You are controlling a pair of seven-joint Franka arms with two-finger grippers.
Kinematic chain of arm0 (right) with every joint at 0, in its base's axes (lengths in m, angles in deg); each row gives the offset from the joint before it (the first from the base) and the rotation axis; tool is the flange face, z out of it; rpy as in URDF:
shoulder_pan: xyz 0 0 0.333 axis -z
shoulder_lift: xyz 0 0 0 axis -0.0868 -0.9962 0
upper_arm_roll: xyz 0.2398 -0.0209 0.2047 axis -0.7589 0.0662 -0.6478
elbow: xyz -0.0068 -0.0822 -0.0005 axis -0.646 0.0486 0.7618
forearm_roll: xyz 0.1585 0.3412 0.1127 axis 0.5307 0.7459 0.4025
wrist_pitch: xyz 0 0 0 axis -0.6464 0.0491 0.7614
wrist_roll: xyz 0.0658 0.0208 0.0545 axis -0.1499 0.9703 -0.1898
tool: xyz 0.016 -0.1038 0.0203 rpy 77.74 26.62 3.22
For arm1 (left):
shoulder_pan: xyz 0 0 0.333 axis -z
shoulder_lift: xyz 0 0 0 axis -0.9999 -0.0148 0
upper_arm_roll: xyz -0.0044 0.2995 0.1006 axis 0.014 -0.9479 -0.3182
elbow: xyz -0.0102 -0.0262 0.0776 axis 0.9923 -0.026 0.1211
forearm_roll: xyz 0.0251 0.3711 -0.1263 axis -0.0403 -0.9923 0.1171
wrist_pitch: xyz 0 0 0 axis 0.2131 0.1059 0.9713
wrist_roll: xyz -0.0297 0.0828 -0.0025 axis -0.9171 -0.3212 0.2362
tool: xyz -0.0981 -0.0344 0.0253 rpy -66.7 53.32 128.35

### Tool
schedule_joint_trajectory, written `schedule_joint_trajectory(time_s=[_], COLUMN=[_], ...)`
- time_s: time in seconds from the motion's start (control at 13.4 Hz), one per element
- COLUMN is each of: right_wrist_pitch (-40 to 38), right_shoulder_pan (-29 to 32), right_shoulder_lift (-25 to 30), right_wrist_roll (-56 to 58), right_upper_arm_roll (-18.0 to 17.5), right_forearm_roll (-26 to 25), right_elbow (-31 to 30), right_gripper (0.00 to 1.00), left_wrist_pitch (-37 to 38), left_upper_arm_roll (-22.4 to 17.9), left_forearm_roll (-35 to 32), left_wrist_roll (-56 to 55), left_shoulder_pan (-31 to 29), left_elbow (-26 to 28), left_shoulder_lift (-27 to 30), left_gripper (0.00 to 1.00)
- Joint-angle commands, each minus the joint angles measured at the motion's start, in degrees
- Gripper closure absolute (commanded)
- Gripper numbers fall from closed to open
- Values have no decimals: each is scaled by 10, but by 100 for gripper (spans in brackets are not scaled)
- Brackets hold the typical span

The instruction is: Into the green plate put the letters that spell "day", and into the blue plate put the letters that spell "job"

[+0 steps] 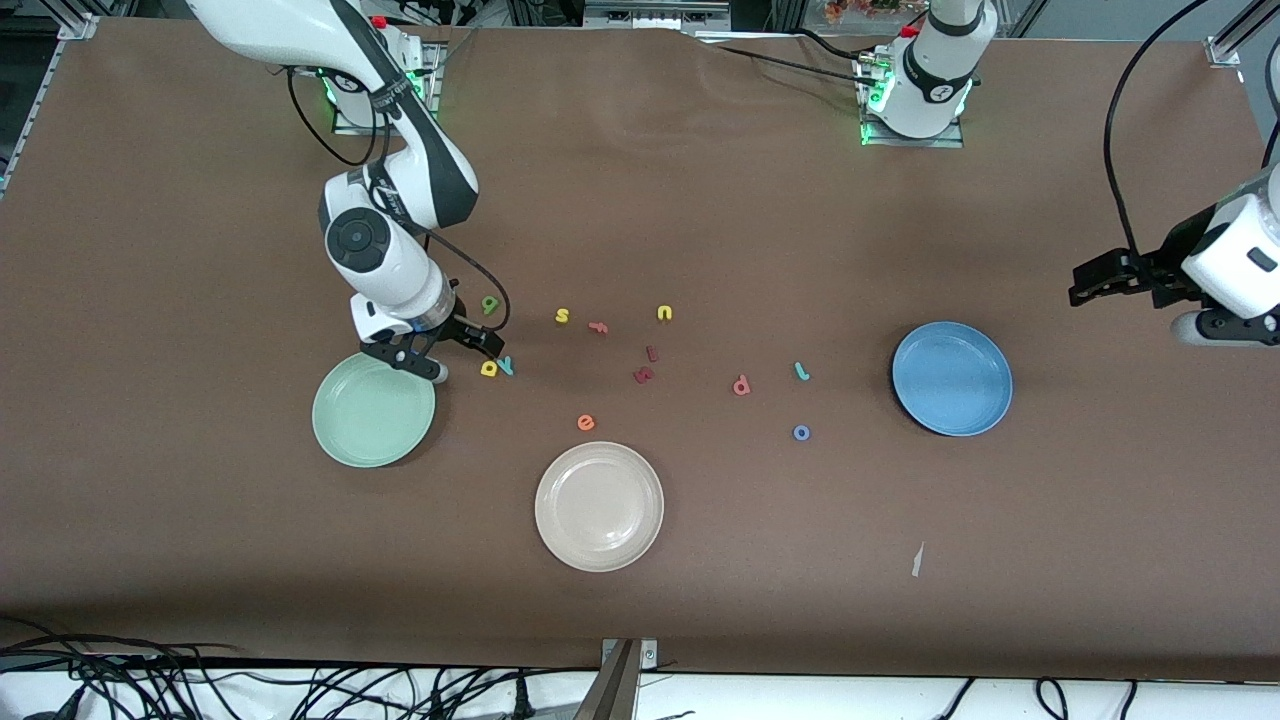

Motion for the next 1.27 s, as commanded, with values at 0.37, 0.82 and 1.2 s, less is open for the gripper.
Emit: schedule_joint_trajectory(time_s=[0.37, 0.82, 1.2], right_wrist_pitch=[75, 125, 126], right_shoulder_pan=[1, 1, 1], right_shoulder_lift=[13, 19, 28], right_wrist_roll=[-66, -67, -94], right_upper_arm_roll=[-36, -40, -60], right_forearm_roll=[0, 0, 0], right_elbow=[-84, -151, -162], right_gripper=[1, 1, 12], left_wrist_pitch=[-34, -163, -318], left_upper_arm_roll=[1, 1, 1], left_forearm_roll=[12, 68, 69], left_wrist_roll=[-6, -133, -234], left_shoulder_pan=[67, 131, 179], left_elbow=[-23, -3, 67], left_shoulder_lift=[-121, -182, -221], left_gripper=[0, 0, 0])
